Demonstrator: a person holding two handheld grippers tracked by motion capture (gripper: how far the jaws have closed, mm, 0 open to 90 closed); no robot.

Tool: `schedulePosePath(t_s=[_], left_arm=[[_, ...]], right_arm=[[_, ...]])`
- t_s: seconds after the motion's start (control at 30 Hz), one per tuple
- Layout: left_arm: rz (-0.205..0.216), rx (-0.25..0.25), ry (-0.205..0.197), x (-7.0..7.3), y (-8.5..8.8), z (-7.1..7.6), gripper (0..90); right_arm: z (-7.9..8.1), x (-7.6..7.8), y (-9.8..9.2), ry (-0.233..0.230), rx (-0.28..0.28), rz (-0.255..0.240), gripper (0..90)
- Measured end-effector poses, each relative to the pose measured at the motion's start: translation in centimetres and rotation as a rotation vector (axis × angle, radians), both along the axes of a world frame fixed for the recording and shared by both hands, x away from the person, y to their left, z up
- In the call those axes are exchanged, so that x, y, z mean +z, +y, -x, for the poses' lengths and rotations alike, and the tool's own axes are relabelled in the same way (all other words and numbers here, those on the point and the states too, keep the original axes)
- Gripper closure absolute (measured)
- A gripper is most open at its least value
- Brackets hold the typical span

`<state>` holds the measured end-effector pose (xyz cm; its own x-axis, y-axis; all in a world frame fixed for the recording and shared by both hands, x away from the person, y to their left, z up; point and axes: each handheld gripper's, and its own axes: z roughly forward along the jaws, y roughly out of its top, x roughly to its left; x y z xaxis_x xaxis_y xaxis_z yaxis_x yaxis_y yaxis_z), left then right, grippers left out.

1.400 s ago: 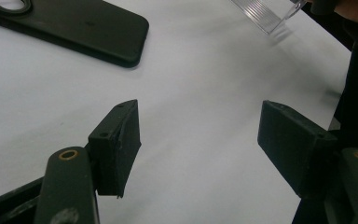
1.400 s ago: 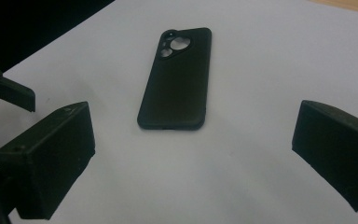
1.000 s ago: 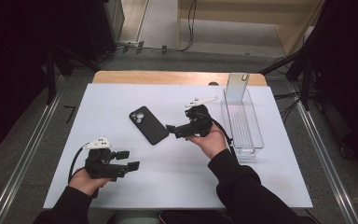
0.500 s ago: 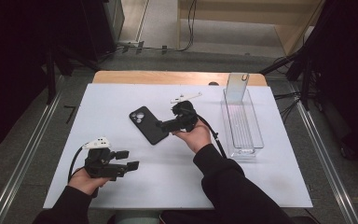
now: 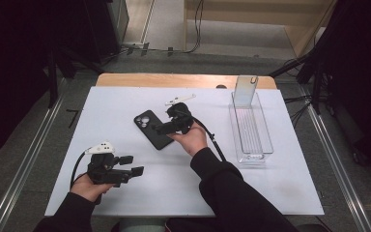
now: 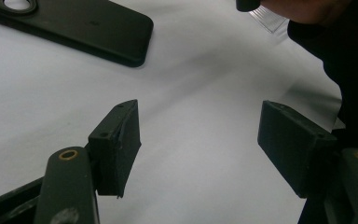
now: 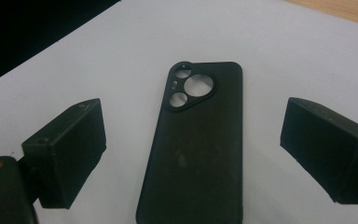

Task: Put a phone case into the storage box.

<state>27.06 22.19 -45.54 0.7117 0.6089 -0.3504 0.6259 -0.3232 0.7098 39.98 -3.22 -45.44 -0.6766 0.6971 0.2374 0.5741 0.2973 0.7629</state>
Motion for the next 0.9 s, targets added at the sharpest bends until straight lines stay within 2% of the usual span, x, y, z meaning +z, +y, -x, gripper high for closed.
schedulePosePath(t_s=[0.17, 0.3, 0.9], left_arm=[[-0.004, 0.000, -0.001, 0.0, 0.0, 0.0, 29.9], [-0.004, -0.002, -0.001, 0.0, 0.0, 0.0, 29.9], [0.001, -0.001, -0.001, 0.0, 0.0, 0.0, 29.9]], right_arm=[[-0.6, -0.3, 0.8, 0.010, 0.025, -0.019, 5.4], [-1.1, -0.5, 1.3, 0.009, 0.018, -0.026, 5.4], [-1.7, -1.5, 2.2, 0.014, 0.011, 0.027, 5.4]])
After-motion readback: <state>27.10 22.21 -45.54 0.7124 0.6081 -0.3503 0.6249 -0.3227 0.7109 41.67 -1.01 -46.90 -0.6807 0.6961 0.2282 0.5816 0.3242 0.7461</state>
